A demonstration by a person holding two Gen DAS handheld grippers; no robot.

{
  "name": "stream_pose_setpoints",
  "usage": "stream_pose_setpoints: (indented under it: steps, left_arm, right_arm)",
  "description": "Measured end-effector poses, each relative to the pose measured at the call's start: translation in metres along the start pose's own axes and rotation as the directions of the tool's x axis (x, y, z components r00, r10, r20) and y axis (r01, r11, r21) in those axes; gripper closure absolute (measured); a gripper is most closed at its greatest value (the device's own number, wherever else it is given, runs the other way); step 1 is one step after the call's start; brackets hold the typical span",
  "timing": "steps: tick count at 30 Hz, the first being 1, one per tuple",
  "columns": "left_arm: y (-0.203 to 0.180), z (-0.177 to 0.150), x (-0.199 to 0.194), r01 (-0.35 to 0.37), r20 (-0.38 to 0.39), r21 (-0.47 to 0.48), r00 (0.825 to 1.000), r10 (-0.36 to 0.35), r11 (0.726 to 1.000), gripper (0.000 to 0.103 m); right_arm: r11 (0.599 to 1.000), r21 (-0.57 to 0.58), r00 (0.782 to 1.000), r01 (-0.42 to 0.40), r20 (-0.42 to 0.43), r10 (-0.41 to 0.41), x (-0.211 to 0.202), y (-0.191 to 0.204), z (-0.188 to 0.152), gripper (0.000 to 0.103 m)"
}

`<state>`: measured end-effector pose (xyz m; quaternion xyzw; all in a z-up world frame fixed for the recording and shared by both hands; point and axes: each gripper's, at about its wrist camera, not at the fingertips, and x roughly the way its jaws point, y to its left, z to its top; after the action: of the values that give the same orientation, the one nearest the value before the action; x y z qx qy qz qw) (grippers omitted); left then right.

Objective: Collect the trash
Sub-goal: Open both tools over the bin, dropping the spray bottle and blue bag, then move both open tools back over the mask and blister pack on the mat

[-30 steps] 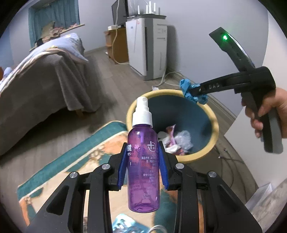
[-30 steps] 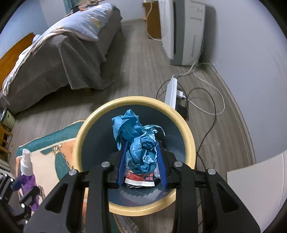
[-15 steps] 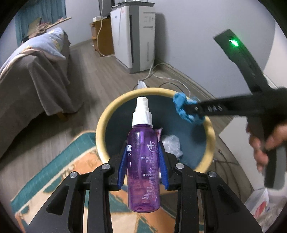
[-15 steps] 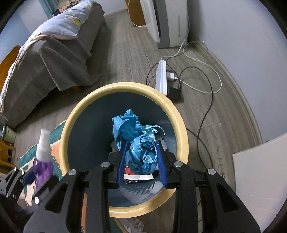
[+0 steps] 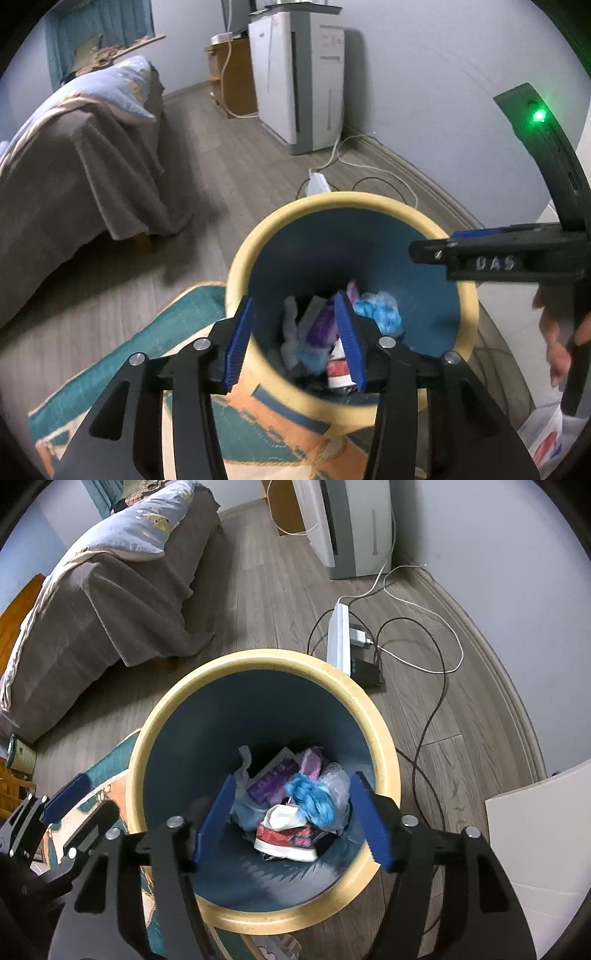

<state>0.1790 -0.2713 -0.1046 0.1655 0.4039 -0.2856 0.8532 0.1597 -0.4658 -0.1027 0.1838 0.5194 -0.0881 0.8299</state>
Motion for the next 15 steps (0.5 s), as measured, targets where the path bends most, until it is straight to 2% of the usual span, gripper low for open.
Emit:
stream_pose_setpoints:
  steps: [2,4,7,10,15]
  left_arm:
    - [0.006,-0.006,-0.010,-0.011,0.012,-0.004,1.000,0.011,1.000,0.041]
    - [0.012,-0.013,-0.023,-0.039,0.034,0.001,0.999,0.039,0.999,0.024]
    - [0.025,-0.029,-0.049,-0.073,0.054,-0.007,0.996,0.073,0.997,0.013]
    - [0.036,-0.042,-0.077,-0.117,0.074,-0.013,0.990,0.117,0.993,0.011]
    - [0.057,-0.065,-0.127,-0.167,0.109,-0.058,0.979,0.172,0.984,0.009]
  right_arm:
    - [1.000,0.000,1.000,0.000,0.006,0.000,-0.003,0.002,0.000,0.027]
    - [1.000,-0.008,1.000,0.003,0.016,-0.003,-0.007,0.005,0.000,0.018]
    - [0.999,-0.030,0.999,0.027,0.037,-0.026,-0.016,0.011,-0.002,0.007]
    - [0.997,-0.053,0.997,0.052,0.067,-0.048,-0.031,0.022,-0.007,0.006]
    - [0.995,-0.097,0.992,0.035,0.126,-0.023,-0.061,0.056,-0.022,0.006]
